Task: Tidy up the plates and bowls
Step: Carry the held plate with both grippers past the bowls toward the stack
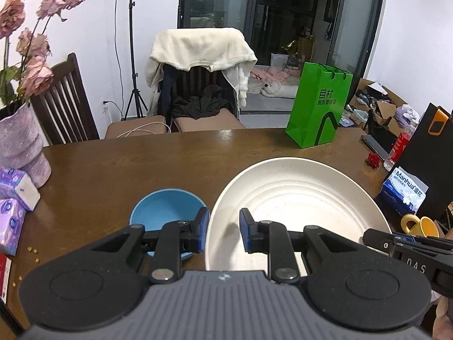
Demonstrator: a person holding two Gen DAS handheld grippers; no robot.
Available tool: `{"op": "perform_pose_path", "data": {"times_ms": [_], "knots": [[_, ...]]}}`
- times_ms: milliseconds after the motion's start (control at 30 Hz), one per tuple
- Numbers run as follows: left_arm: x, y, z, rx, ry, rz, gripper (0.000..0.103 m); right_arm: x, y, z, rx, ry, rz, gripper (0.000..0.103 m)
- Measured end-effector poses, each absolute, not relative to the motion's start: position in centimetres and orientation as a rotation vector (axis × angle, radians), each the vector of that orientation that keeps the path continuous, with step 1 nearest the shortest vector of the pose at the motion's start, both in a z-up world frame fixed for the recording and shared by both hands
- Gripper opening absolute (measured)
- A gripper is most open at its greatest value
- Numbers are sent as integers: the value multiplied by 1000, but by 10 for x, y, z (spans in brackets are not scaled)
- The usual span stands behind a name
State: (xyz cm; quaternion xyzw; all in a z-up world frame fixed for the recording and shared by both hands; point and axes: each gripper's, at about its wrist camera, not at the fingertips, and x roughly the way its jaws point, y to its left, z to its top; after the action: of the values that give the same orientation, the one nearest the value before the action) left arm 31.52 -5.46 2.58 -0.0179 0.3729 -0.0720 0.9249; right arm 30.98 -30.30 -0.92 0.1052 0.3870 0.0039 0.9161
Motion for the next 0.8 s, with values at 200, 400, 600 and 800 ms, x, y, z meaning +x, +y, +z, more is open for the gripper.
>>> {"op": "perform_pose_path", "data": {"times_ms": [200, 400, 600, 800], "knots": [[298, -48, 23, -45, 769, -133, 23, 295, -298, -11, 212, 801, 29, 16], [284, -42, 18, -61, 782, -118, 23, 284, -291, -14, 200, 808, 45, 16], [272, -38, 10, -66, 795, -111, 23, 273, -286, -19, 190, 819, 56, 16], [263, -35, 1, -80, 809, -109, 23, 265, -285, -26, 190, 830, 60, 16]]}}
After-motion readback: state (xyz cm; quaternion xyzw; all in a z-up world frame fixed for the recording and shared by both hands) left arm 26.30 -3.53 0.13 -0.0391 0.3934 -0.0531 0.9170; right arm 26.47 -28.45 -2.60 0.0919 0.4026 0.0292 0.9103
